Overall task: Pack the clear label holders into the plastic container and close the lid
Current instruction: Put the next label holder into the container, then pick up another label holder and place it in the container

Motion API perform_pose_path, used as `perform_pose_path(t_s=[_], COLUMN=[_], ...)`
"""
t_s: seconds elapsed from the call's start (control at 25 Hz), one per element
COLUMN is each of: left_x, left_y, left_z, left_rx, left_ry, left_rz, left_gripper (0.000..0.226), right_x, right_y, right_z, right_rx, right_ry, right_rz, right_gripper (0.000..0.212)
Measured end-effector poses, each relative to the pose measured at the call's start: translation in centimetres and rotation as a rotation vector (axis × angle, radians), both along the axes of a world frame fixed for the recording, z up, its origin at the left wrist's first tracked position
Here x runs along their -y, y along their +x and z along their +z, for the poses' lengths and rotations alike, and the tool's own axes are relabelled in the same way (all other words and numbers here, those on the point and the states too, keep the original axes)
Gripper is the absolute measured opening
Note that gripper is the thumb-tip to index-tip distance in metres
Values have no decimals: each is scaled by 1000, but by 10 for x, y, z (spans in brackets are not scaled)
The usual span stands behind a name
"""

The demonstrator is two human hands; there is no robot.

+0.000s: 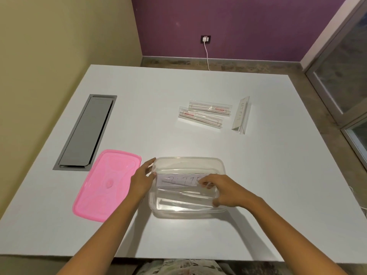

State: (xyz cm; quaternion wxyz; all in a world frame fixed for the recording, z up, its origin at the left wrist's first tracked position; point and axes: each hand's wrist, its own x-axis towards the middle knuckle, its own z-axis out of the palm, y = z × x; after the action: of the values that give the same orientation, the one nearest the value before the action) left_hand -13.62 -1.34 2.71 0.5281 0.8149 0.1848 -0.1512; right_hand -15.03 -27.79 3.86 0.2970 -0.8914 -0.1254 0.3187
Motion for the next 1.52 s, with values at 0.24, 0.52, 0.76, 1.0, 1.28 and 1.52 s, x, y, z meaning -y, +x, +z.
perform_pose_path(t_s=[0.24, 0.52, 0.76, 1.0, 1.28, 1.52], left_x=[1, 3, 1, 1, 30, 50], left_y=[-4, -5, -6, -1, 24, 60], left_z=[-4, -6, -10, -12, -6, -12], left_rx=[33, 57, 67, 71, 368, 227], left_ry=[31, 45, 42, 143, 411, 389], left_rz=[-8, -5, -10, -37, -283, -553], left_gripper=[47, 49, 49, 45, 37, 23], right_x=[-16, -23, -21, -18, 19, 67], right_y=[0, -8, -14, -4, 63, 140], right_z=[-22, -36, -32, -4, 5, -17], right_rx=[14, 88, 123, 407, 577, 512], right_ry=[-151, -223, -163, 186, 273, 79], right_rz=[190, 189, 124, -225, -688, -994], right_gripper=[69, 60, 50, 25, 22, 24])
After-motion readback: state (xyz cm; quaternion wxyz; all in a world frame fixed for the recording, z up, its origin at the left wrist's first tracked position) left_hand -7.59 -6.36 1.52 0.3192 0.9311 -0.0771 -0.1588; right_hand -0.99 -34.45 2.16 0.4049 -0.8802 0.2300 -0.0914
